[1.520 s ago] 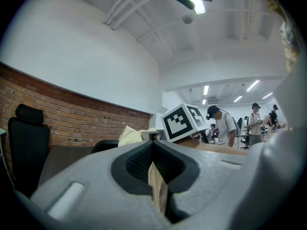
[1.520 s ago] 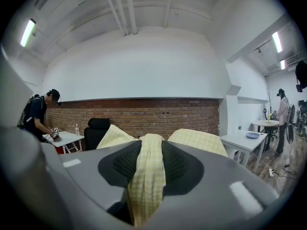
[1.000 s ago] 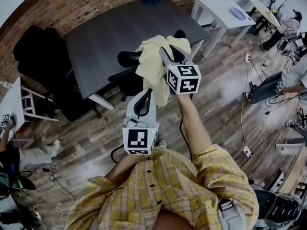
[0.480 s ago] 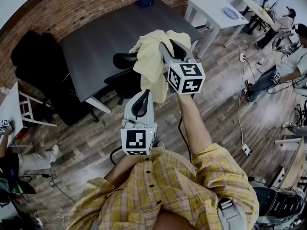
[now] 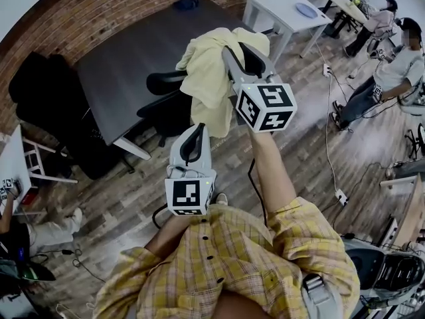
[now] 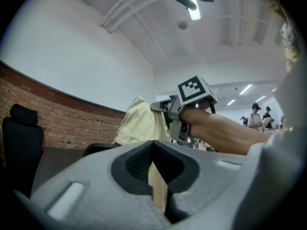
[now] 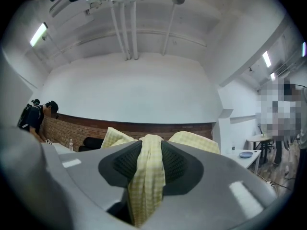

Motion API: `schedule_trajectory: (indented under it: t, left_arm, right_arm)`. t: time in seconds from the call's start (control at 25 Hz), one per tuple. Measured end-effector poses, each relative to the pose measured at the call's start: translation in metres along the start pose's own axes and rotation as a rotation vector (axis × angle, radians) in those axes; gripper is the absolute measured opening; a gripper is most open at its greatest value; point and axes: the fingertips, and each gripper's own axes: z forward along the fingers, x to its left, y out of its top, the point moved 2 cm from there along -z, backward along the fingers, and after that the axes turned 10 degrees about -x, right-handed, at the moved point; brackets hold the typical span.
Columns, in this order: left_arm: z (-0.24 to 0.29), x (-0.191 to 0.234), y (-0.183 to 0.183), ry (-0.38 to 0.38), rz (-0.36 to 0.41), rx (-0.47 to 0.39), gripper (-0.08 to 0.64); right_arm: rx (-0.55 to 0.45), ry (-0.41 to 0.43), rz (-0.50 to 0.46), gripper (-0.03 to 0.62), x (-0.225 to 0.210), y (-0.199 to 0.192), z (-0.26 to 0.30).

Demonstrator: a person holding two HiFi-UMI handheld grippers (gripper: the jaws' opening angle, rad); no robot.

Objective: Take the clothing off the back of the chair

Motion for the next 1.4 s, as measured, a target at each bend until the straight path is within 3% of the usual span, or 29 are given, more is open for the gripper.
schedule_trajectory:
  t: [0.32,0.56,0.8,1.08,1.4]
  left_arm:
    - [-0.007,-0.028,0.006,-0.051,0.001,-0.011,0.000]
    - [-0.043,-0.059,-0.008,-0.079,0.024,-0.032,0.000]
    - [-0.029,-0.057,0.011,-0.108,0.015,-0.027,0.000]
    - [-0.038,-0.066,0.008,-0.128,0.014,-0.027,0.000]
    - [-0.001,-0.066,0.021,-0.133,-0.004,-0.019,0.000]
  right_arm:
    - [-0.051,-0.043,-0.017,0.132,-0.010,0.034,-0.035]
    - [-0.106,-0.051,-0.032,0.132,0.001,0.048,-0.094]
    - [-0.099,-0.060,-0.043,0.132,0.003,0.074,-0.089]
    - [-0.082,-0.083,-0.042,0.133,0.009,0.063,-0.116]
    - [-0.022,-0.112,-0.030,0.135,-0.015,0.047,-0.102]
